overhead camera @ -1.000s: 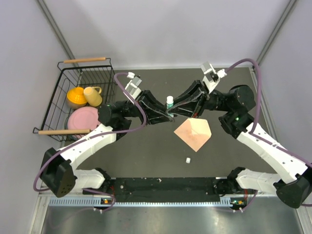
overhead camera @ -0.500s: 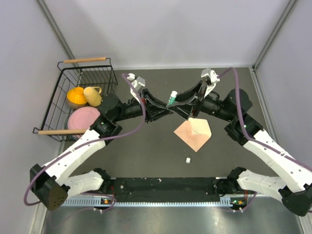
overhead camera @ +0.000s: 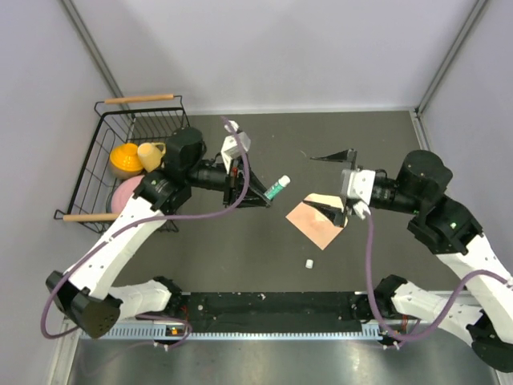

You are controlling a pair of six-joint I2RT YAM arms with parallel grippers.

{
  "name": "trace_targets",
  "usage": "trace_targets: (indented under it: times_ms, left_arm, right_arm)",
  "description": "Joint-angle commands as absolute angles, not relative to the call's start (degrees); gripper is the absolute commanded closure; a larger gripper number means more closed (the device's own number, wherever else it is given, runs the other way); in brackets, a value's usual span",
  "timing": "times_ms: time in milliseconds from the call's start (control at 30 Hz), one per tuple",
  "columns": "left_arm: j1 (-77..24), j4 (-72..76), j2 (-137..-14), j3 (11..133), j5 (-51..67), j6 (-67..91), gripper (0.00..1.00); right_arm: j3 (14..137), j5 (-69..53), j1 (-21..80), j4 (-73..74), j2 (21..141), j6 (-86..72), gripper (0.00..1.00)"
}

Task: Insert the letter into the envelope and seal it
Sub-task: Unscrew the solid glue.

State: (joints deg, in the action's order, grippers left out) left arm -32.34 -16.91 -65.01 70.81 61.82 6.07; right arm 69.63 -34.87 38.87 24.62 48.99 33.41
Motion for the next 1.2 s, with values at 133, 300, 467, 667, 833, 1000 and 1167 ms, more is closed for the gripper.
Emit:
trace_targets:
  times_ms: [133,300,467,667,833,1000,1167]
  left_arm:
    - [-32.4,-31.1,-72.2,74.0,74.2,12.7,1.0]
    - [-33.9,-37.3,-74.3,75.4,73.1,10.9,1.0]
    - [-34.8,-40.4,-75.5,75.0,71.8,11.2,1.0]
    - [-35.6,-40.4,-75.8,74.6,73.0,11.9,1.0]
    - [-36.1,-41.0,-75.7,75.1,73.0,10.8,1.0]
    - [-36.6,-43.5,-75.2,75.8,71.9,7.7,1.0]
    - [-36.7,-44.4,-74.4,76.6,70.1,4.8,1.0]
  right_arm:
    - [78.3,-36.4,46.7,45.2,52.3,71.5,0.19]
    - [78.0,-31.1,53.4,50.7,54.4,81.3,0.3]
    - [78.7,-24.1,59.4,51.0,57.9,83.2,0.34]
    - [77.5,-19.8,62.0,49.5,59.6,81.0,0.44]
    - [77.4,-19.7,62.0,49.3,60.5,78.2,0.6]
    - [77.1,-18.8,62.0,49.2,61.2,77.3,0.72]
    - [78.7,-19.9,62.0,49.4,61.7,73.1,1.0]
